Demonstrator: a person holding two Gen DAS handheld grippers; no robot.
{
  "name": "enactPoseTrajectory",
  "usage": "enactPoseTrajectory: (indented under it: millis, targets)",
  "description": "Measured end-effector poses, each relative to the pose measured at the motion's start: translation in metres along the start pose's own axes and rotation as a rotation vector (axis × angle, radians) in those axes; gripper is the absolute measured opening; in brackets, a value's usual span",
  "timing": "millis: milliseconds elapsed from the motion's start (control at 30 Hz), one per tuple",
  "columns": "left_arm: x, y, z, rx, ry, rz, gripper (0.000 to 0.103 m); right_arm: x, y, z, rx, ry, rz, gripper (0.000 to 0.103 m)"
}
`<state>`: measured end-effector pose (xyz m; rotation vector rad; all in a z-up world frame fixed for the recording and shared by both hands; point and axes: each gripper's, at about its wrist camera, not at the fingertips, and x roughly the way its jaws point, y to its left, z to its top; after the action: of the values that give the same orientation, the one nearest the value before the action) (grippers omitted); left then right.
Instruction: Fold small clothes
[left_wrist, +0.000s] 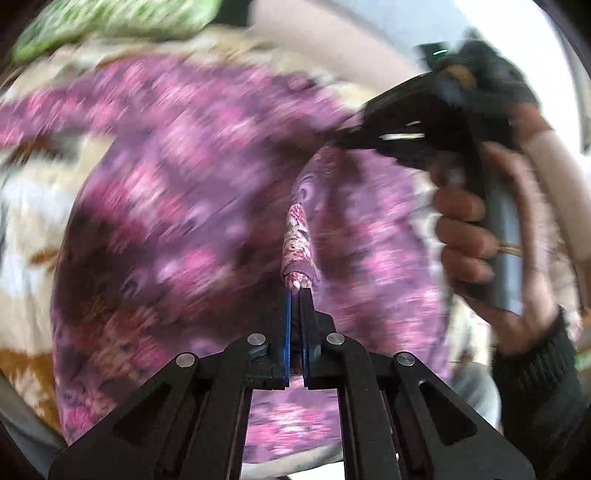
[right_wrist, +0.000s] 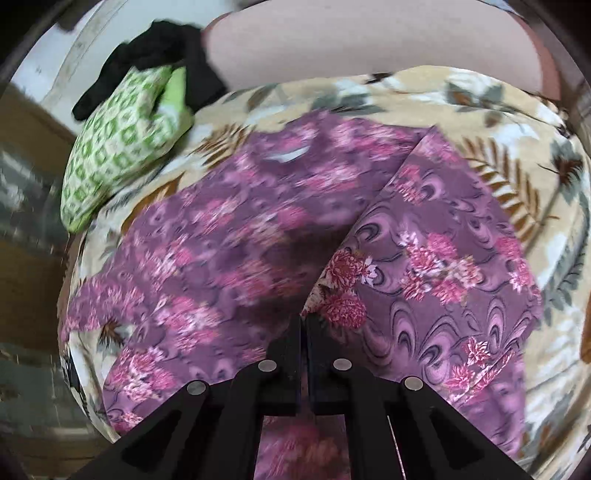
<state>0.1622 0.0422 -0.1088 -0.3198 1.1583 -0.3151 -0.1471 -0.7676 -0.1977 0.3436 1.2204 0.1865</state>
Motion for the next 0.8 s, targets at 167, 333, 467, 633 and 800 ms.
enactPoseTrajectory:
  millis: [167, 333, 467, 633, 800]
  targets:
    - [0.02, 0.012, 0.006, -0.045, 0.047, 0.075, 0.004, 0.043, 0.02, 0.005, 0.105, 0.132, 0.089, 0.002]
    - [0.029, 0.008, 0.007, -0.02, 0.067, 0.105, 0.012, -0.041, -0.001, -0.029, 0.079, -0.075, 0.215, 0.008]
    - [0.038, 0.007, 0.007, -0.038, 0.083, 0.104, 0.014, -0.103, -0.059, -0.062, 0.08, -0.224, 0.081, 0.073]
    - [0.033, 0.01, -0.005, -0.05, 0.102, 0.076, 0.037, -0.115, -0.14, -0.062, 0.062, -0.259, -0.074, 0.078]
    - [0.036, 0.015, -0.006, -0.093, 0.06, 0.064, 0.037, -0.059, -0.175, -0.025, -0.094, -0.166, -0.24, 0.051]
